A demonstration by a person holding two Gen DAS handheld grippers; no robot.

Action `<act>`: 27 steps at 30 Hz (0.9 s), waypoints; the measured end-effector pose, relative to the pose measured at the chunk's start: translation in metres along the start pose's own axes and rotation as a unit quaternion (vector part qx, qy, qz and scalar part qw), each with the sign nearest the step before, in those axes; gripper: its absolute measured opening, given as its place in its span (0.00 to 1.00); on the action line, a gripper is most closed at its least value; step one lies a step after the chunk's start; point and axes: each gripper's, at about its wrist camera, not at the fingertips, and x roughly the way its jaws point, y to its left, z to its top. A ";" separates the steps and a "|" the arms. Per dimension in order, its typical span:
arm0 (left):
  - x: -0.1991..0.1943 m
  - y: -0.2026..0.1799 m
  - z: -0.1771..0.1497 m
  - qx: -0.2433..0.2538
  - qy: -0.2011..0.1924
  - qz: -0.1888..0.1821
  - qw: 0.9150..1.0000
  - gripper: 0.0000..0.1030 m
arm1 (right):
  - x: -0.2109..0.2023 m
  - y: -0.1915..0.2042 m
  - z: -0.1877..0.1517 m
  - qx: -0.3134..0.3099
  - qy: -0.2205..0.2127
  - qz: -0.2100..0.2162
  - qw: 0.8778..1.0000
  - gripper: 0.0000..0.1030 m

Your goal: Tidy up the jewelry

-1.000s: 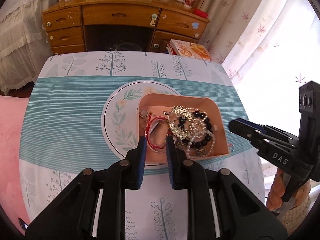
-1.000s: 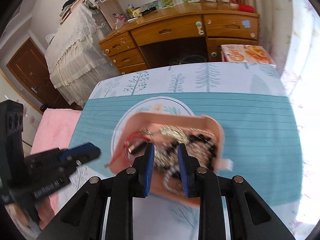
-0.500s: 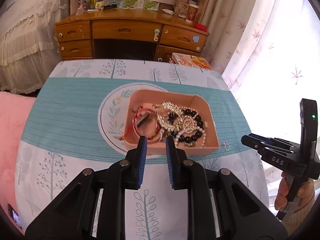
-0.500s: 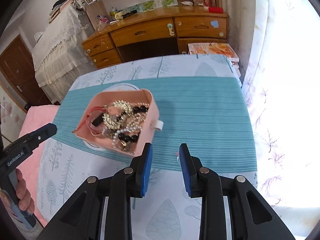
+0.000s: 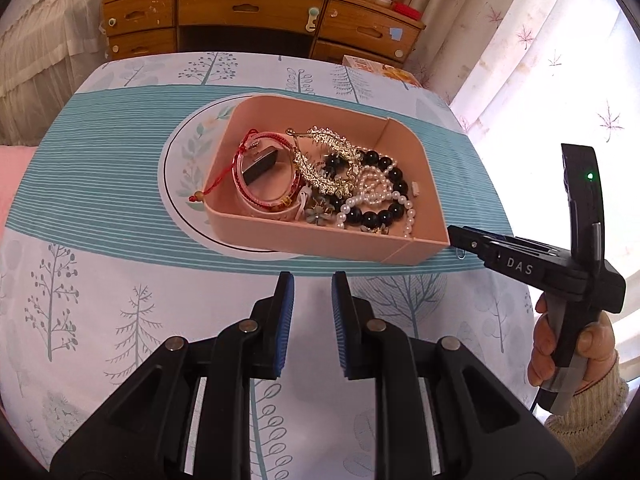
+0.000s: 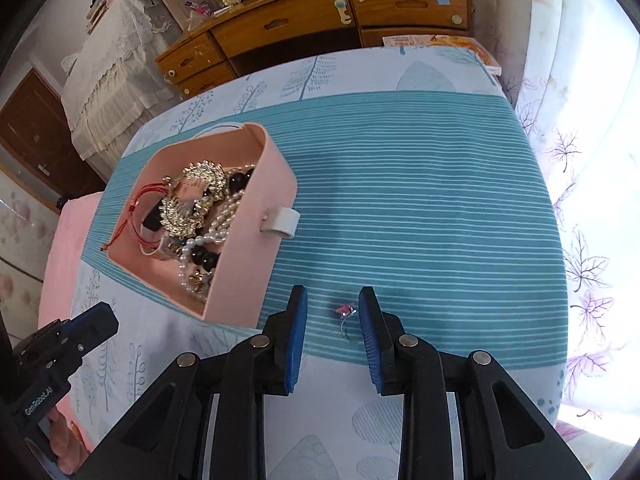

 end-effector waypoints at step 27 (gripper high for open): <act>-0.020 0.014 0.010 0.004 -0.015 0.000 1.000 0.16 | -0.035 0.025 0.009 0.000 -0.028 -0.020 0.999 0.09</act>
